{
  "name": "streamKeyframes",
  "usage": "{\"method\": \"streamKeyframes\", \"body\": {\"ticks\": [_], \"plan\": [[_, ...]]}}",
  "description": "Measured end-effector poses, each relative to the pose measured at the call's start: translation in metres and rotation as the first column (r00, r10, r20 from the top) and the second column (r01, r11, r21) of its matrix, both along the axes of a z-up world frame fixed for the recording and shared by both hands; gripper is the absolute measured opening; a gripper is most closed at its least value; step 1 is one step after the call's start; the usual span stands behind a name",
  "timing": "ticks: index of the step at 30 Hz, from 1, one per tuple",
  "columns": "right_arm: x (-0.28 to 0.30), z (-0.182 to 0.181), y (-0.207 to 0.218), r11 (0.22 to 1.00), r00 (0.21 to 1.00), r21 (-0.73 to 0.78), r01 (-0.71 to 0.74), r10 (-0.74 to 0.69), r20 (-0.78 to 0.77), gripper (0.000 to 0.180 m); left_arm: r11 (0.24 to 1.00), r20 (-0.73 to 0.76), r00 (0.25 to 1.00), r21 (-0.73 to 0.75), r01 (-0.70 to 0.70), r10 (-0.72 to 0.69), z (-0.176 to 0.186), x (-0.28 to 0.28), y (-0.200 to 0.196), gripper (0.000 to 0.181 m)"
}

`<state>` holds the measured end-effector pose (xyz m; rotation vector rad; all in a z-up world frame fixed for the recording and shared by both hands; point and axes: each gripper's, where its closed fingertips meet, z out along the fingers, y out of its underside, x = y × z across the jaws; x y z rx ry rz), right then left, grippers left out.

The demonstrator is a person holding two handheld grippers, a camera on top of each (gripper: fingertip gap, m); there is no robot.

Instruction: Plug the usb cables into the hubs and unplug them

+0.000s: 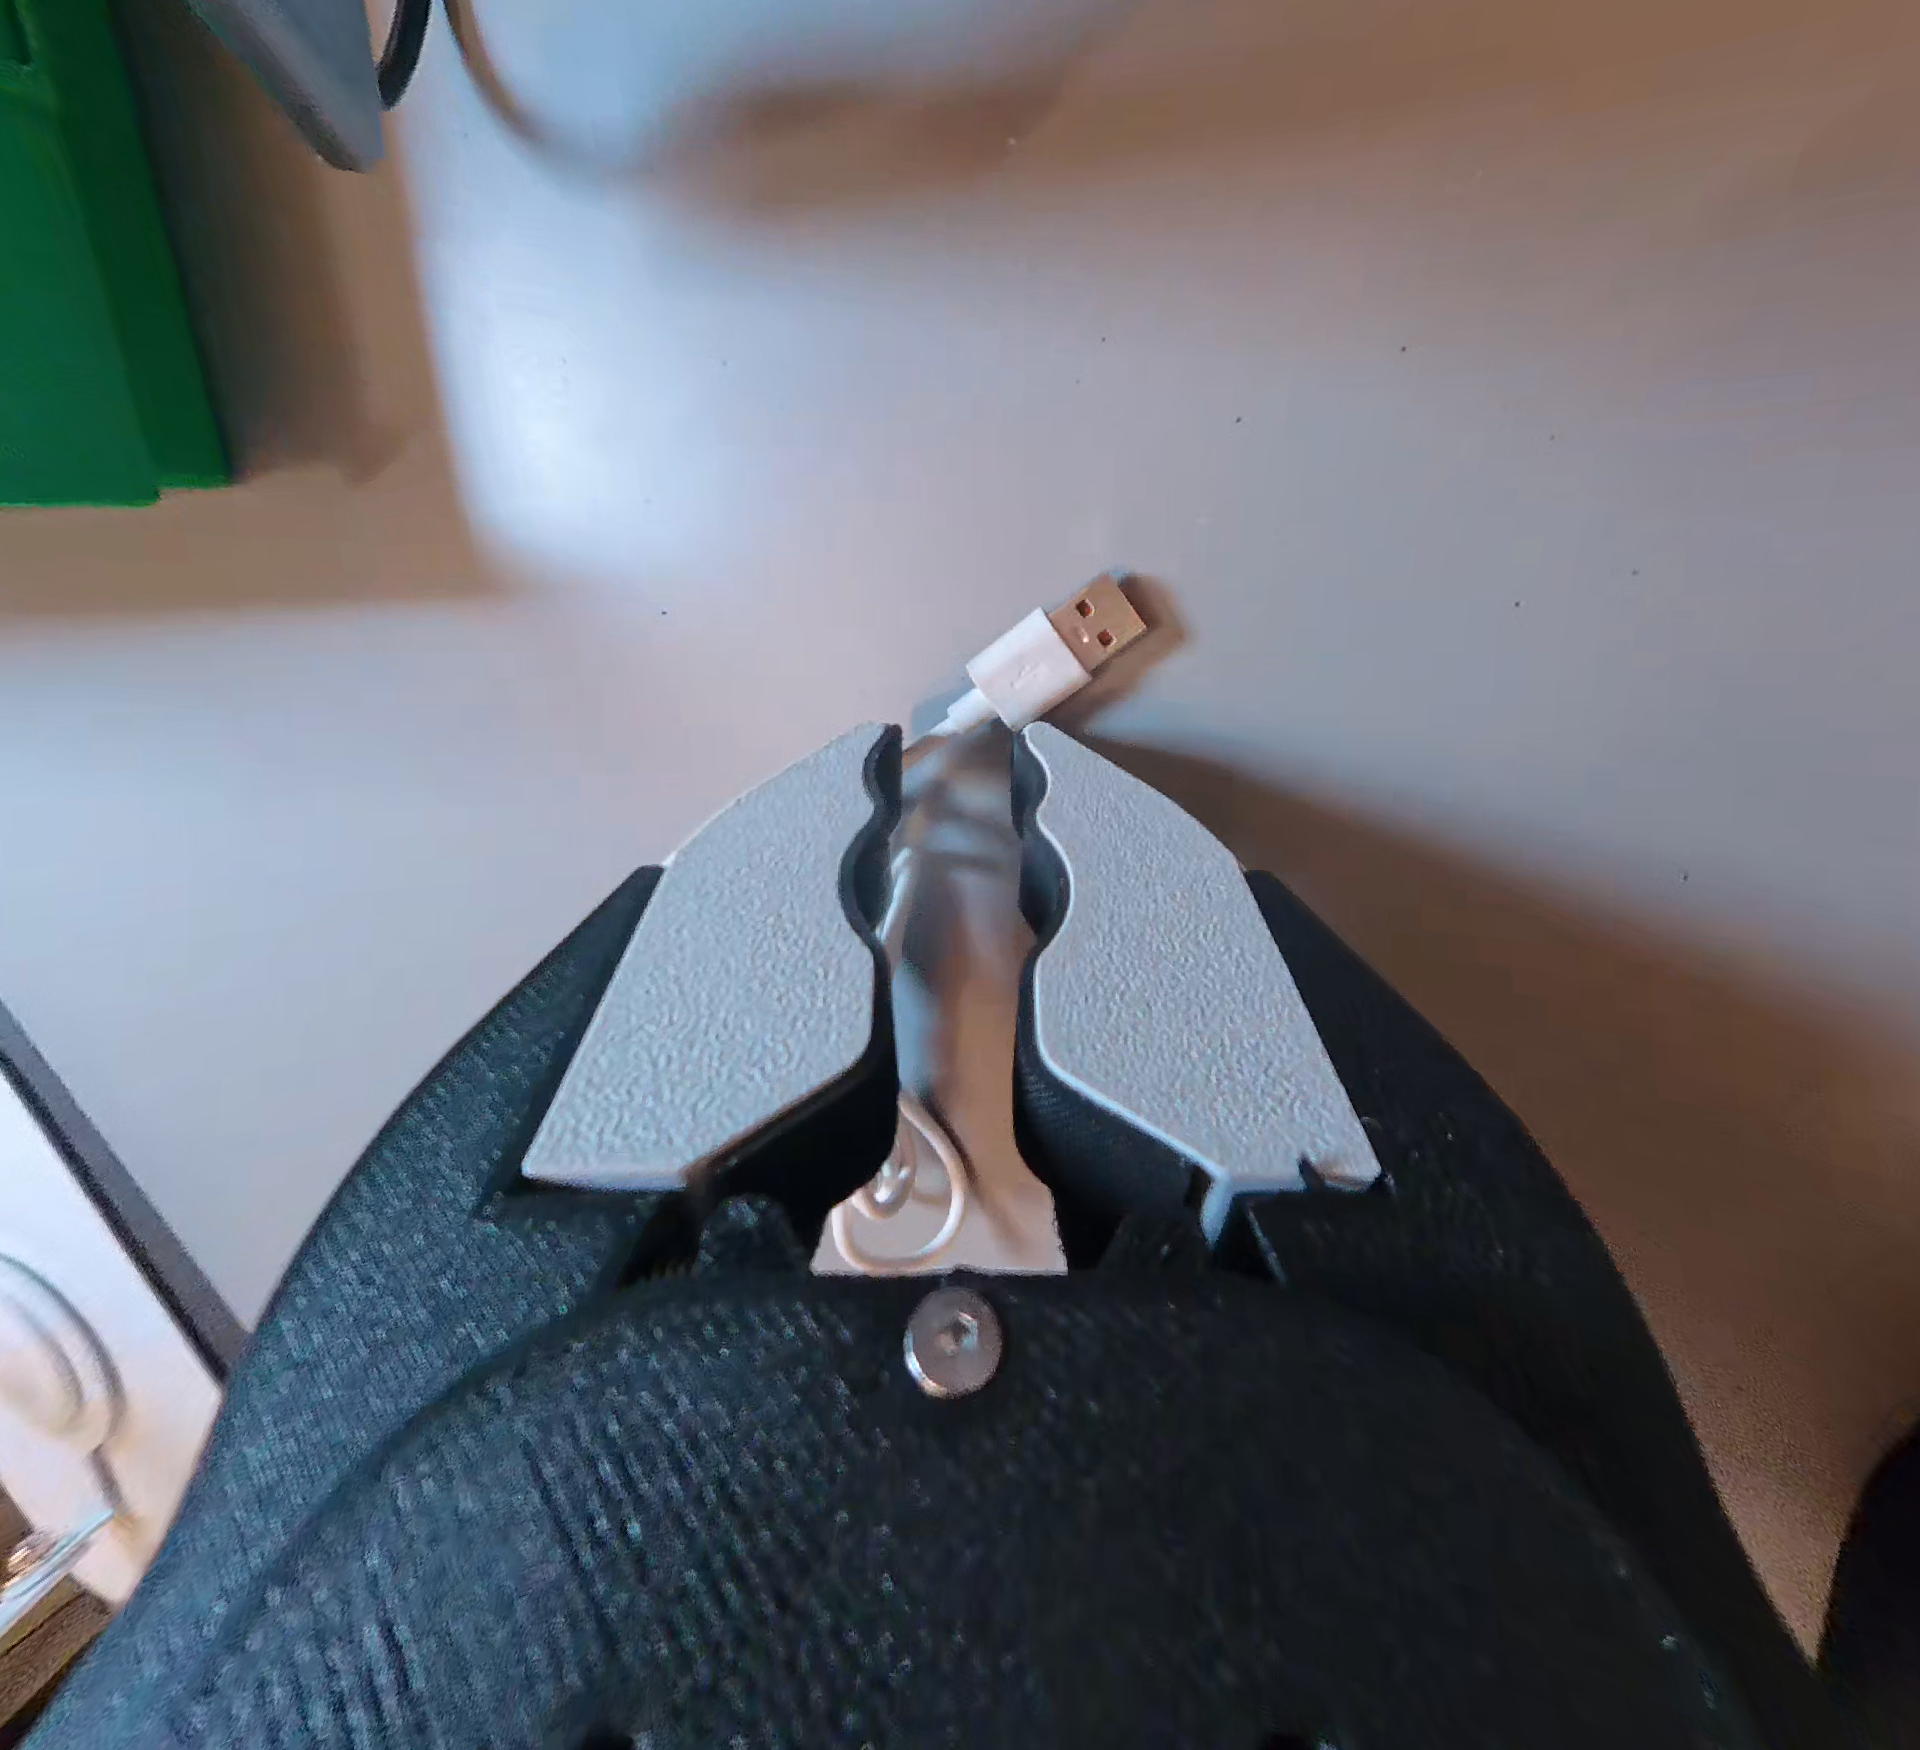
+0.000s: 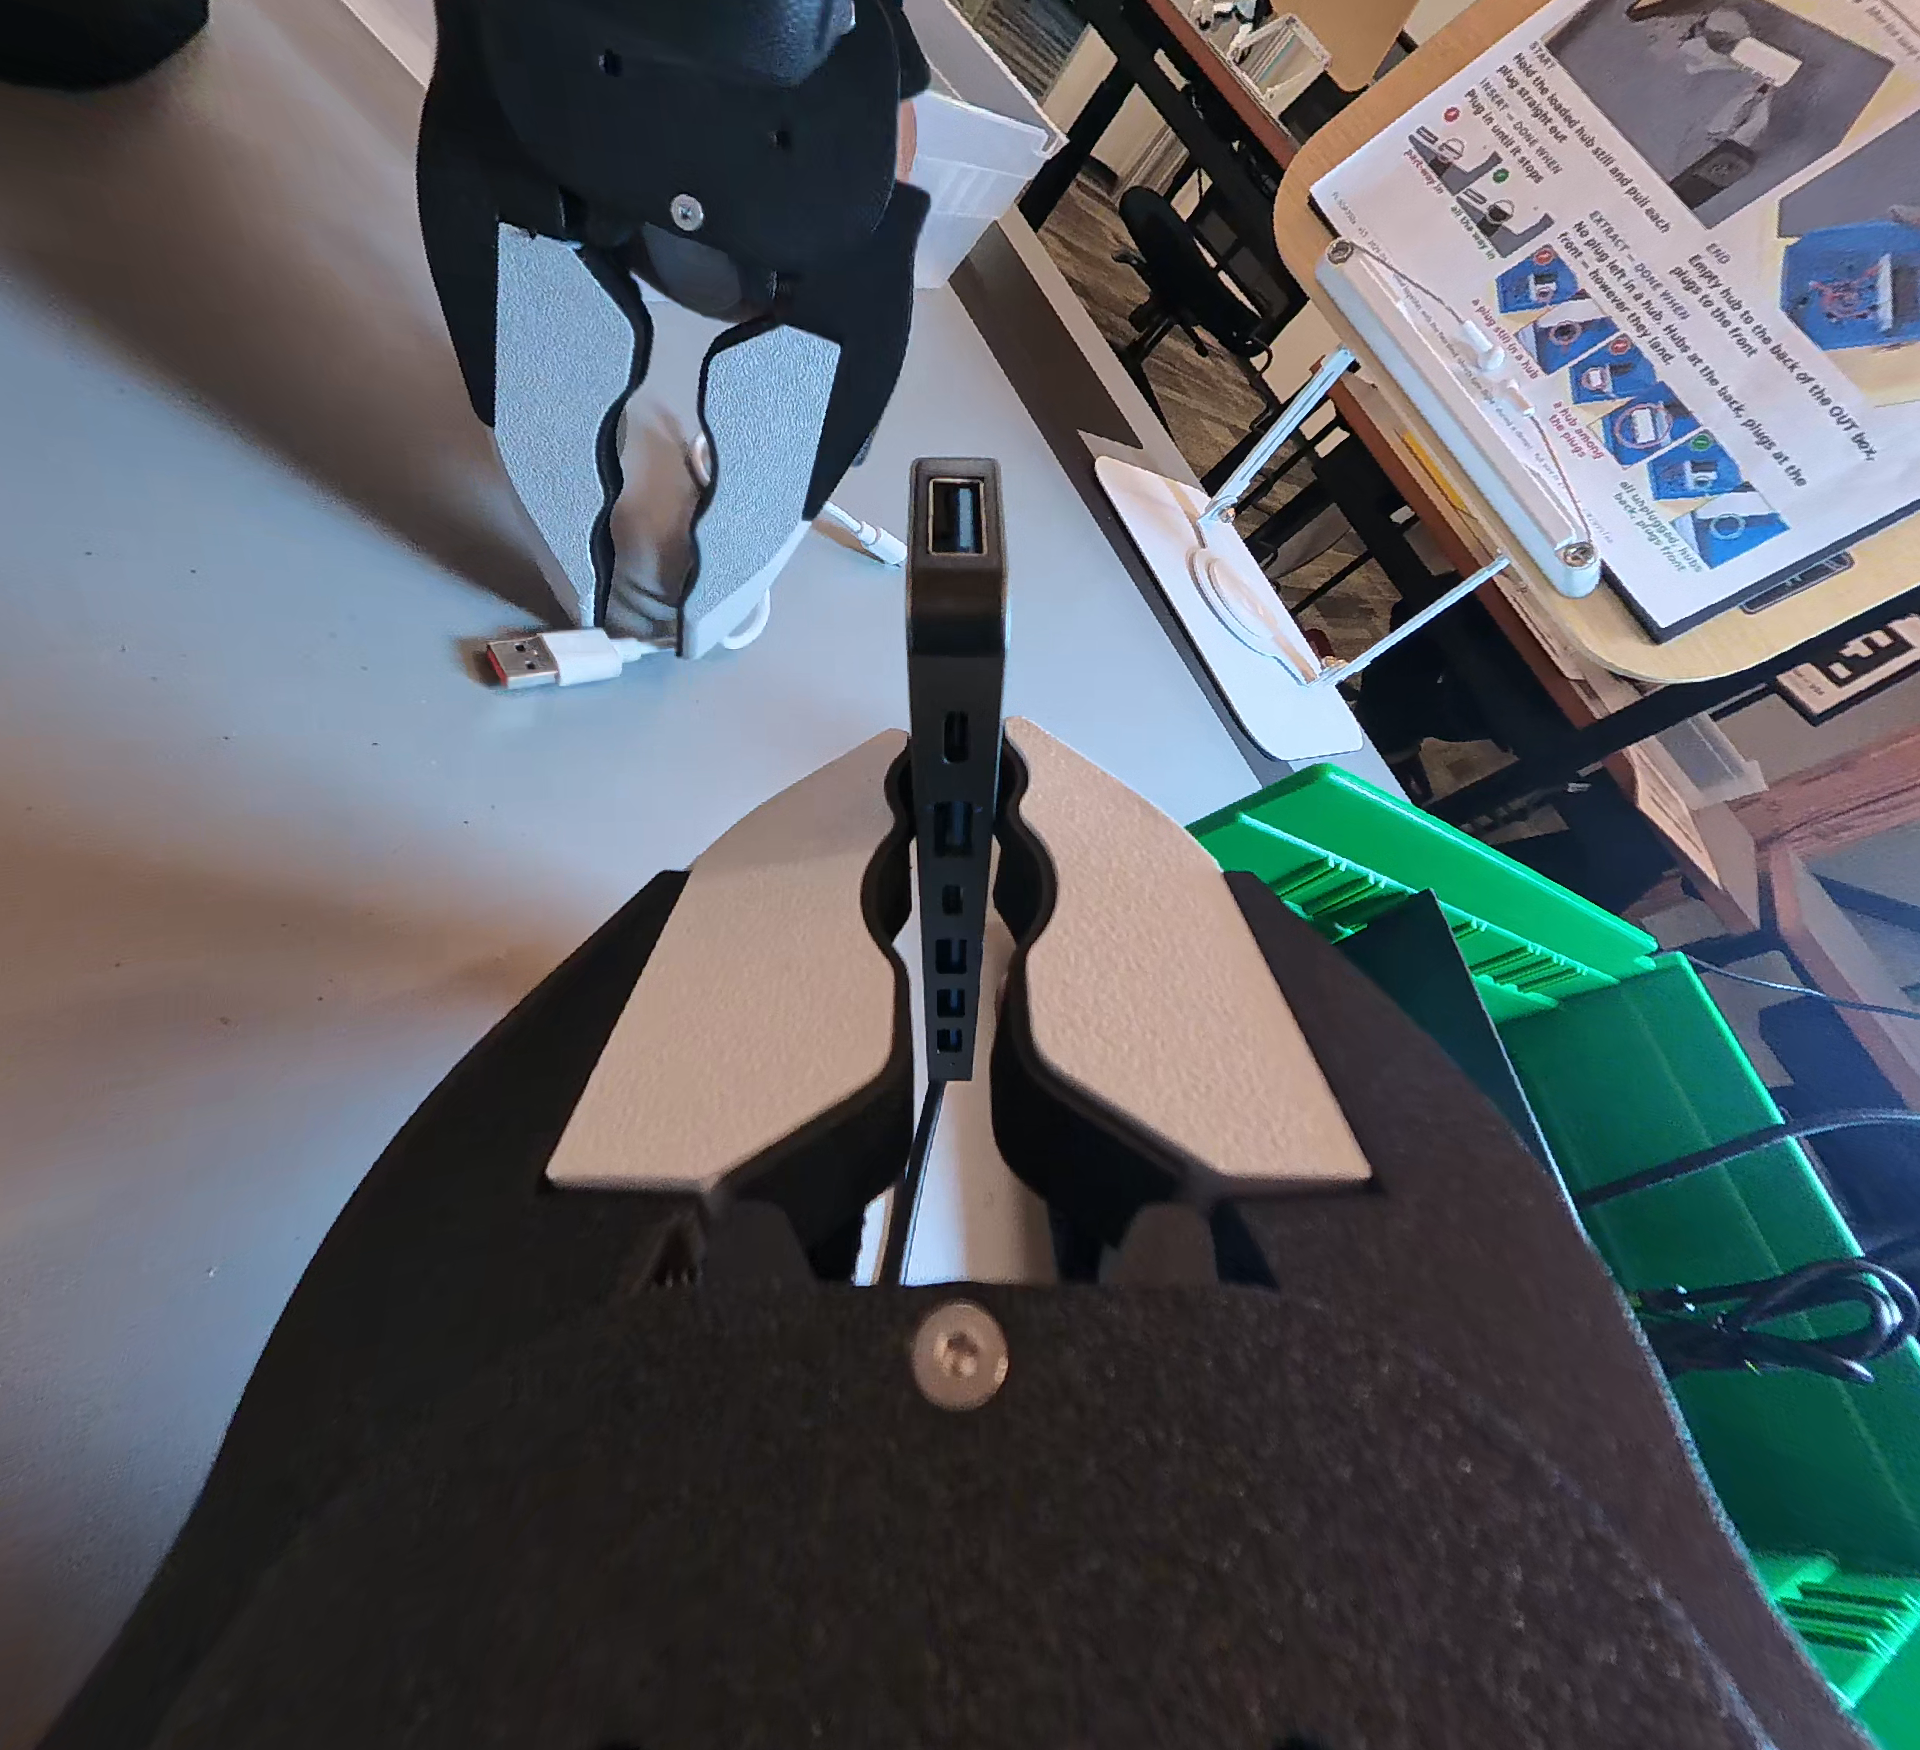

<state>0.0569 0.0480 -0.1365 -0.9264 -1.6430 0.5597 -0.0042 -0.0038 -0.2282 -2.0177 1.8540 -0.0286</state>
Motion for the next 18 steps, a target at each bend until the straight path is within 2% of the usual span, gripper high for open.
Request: {"method": "streamKeyframes", "body": {"ticks": [6, 9, 11, 12, 13, 15, 18], "plan": [[0.001, 0.001, 0.001, 1.0, 1.0, 0.005, 0.003, -0.003, -0.001, 0.012, 0.996, 0.036, 0.996, -0.012, -0.086, 0.086, -0.002, 0.003, 0.003, 0.009], [0.002, 0.001, 0.002, 1.0, 1.0, 0.004, 0.007, -0.007, -0.002, 0.012, 0.962, -0.01, 0.963, -0.034, -0.271, 0.271, -0.003, 0.001, 0.004, 0.006], [0.002, 0.001, 0.004, 1.0, 1.0, 0.0, 0.013, -0.013, 0.0, 0.012, 0.895, -0.024, 0.898, -0.07, -0.441, 0.44, -0.003, 0.002, 0.0, 0.005], [0.002, 0.001, 0.005, 1.0, 1.0, 0.0, 0.017, -0.017, 0.003, 0.012, 0.857, -0.002, 0.866, -0.141, -0.495, 0.5, -0.003, 0.01, -0.008, 0.005], [0.002, 0.001, 0.006, 1.0, 1.0, -0.003, 0.02, -0.02, 0.003, 0.012, 0.822, 0.028, 0.844, -0.245, -0.514, 0.536, -0.002, 0.023, -0.02, 0.004], [0.003, 0.002, 0.007, 1.0, 1.0, -0.015, 0.026, -0.026, 0.0, 0.011, 0.777, 0.083, 0.835, -0.427, -0.463, 0.544, 0.004, 0.048, -0.047, 0.004], [0.006, 0.006, 0.009, 0.999, 0.999, -0.018, 0.031, -0.031, -0.009, 0.012, 0.776, 0.145, 0.827, -0.461, -0.429, 0.543, 0.007, 0.054, -0.057, 0.004]]}}
